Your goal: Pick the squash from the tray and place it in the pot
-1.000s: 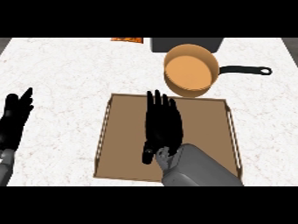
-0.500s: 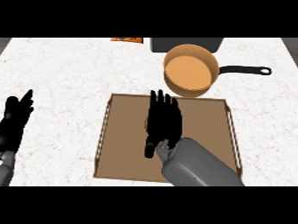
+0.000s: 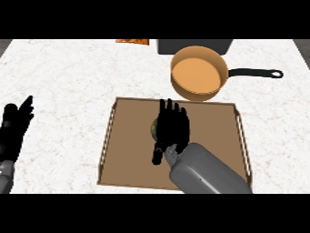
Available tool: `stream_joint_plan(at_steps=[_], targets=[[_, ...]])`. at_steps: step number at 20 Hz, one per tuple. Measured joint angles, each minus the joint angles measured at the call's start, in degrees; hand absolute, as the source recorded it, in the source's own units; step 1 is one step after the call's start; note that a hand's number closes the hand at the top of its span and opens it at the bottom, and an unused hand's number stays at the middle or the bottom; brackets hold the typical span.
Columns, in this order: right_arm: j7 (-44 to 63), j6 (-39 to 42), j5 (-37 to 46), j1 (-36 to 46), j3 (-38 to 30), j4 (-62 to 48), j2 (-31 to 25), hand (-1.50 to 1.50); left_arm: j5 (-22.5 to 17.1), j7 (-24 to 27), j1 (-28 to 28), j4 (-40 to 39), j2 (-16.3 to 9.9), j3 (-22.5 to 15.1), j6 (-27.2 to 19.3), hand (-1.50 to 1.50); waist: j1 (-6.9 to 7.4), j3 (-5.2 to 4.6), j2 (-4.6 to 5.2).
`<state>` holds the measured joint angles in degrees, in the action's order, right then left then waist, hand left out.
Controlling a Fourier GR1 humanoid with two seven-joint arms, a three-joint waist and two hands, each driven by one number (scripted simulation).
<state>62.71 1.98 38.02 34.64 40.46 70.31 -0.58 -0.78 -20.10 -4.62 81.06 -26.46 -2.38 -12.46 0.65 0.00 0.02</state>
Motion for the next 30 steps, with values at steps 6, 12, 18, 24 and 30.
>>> stream_joint_plan(at_steps=[6, 12, 18, 24, 30], targets=[[-1.9, -2.9, -1.2, 0.6, 0.4, -4.2, 0.1, -1.5, 1.5, 0.3, -1.7, -2.0, 1.4, 1.1, 1.0, 0.0, -0.1, 0.0, 0.05], [-3.5, -4.9, -3.2, 2.3, -0.6, -8.3, 0.3, 1.5, 3.0, -0.5, -0.2, 0.3, 2.7, 1.9, 1.3, 0.0, -0.01, 0.01, -0.07], [-5.3, -6.6, 0.3, 3.1, 0.2, -9.0, 0.4, 1.5, 4.1, -1.2, -0.4, 0.8, 3.4, 2.9, 2.4, 0.0, -0.18, 0.01, -0.21], [-5.5, -6.8, 5.3, 5.1, 1.3, -9.6, 0.6, 1.5, 5.0, -1.9, -0.2, 1.9, 4.1, 3.7, 3.0, 0.0, -0.18, 0.01, -0.18], [-13.3, -4.7, 4.1, 1.0, -1.3, -2.1, -12.8, 1.5, 5.2, -1.7, -0.2, 0.9, 4.2, 5.1, 2.9, 0.0, -1.72, 0.04, -0.25]])
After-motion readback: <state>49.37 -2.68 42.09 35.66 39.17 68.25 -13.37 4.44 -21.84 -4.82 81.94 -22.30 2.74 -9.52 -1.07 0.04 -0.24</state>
